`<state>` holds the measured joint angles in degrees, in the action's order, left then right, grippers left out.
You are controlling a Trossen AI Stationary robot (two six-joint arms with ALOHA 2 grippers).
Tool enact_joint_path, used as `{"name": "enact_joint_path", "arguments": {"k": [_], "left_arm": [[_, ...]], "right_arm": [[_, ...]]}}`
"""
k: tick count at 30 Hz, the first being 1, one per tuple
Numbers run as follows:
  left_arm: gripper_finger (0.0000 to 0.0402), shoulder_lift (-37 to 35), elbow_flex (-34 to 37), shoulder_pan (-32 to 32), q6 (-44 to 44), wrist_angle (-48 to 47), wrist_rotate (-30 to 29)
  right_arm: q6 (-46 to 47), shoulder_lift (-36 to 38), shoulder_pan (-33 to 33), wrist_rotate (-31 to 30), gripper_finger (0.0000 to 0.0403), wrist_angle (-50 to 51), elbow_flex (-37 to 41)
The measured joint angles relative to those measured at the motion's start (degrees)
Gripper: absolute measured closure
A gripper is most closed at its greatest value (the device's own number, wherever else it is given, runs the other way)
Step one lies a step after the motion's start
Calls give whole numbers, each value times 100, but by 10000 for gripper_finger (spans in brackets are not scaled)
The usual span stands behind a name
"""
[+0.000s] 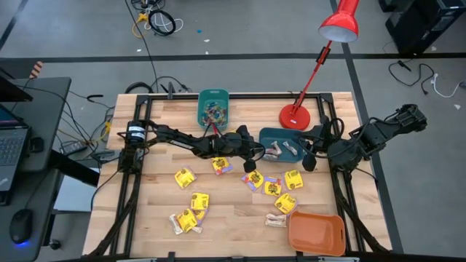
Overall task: Sort candy
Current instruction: Put the white chocolate bar into the blue bin
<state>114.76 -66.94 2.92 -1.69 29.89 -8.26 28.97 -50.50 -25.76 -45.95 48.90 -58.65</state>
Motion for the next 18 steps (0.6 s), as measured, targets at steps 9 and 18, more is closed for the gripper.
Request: {"name": "enact_joint_path", "arguments": {"k": [9,18], "left_arm": [[339,-149,4,-170,120,342,250],[339,-923,7,-504,667,-363,256]], "right_arm": [[-4,-62,0,69,326,2,0],[-9,-474,0,560,326,-112,0]]}}
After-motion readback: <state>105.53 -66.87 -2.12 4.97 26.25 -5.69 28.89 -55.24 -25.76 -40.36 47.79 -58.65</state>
